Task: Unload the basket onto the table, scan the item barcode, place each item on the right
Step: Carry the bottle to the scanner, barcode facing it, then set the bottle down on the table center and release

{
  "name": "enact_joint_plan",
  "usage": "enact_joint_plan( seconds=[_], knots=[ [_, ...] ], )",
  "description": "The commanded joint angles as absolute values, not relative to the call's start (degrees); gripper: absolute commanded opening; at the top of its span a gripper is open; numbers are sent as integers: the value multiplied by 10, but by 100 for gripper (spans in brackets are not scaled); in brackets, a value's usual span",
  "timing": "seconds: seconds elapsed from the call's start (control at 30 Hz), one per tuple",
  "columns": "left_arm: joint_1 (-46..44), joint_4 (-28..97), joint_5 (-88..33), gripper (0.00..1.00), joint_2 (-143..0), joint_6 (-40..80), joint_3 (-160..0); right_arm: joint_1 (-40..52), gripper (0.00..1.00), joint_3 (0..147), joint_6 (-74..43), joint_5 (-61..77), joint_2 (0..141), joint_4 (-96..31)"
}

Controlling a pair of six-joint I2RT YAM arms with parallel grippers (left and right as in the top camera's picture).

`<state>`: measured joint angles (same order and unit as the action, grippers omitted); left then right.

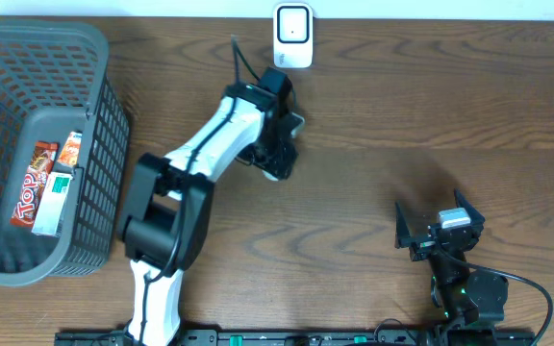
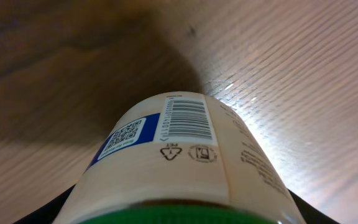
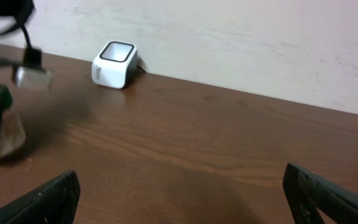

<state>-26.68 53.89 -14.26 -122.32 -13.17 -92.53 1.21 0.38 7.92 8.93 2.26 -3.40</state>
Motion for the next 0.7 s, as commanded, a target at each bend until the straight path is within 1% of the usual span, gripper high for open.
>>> enact_joint_plan(
  seconds=[0.0, 0.13, 0.2, 0.3, 0.37, 0.53, 0.67],
  knots=[
    [-276, 541, -112, 64, -1242, -189, -929, 16, 99, 3, 73, 84, 24, -36],
    [-277, 545, -97, 66, -1245, -232, -929, 16, 99, 3, 73, 84, 24, -36],
    [-277, 553, -72, 84, -1245, -251, -929, 16, 99, 3, 73, 84, 24, -36],
    [-277, 575, 10, 95, -1245, -260, -929, 16, 99, 3, 73, 84, 24, -36],
    [-277, 588, 77, 96, -1245, -259, -929, 16, 99, 3, 73, 84, 24, -36],
    [-278, 609, 168, 96, -1243, -227, -929, 16, 99, 3, 73, 84, 24, -36],
    [-280, 621, 198, 96, -1227, -190, -929, 16, 99, 3, 73, 84, 24, -36]
  ],
)
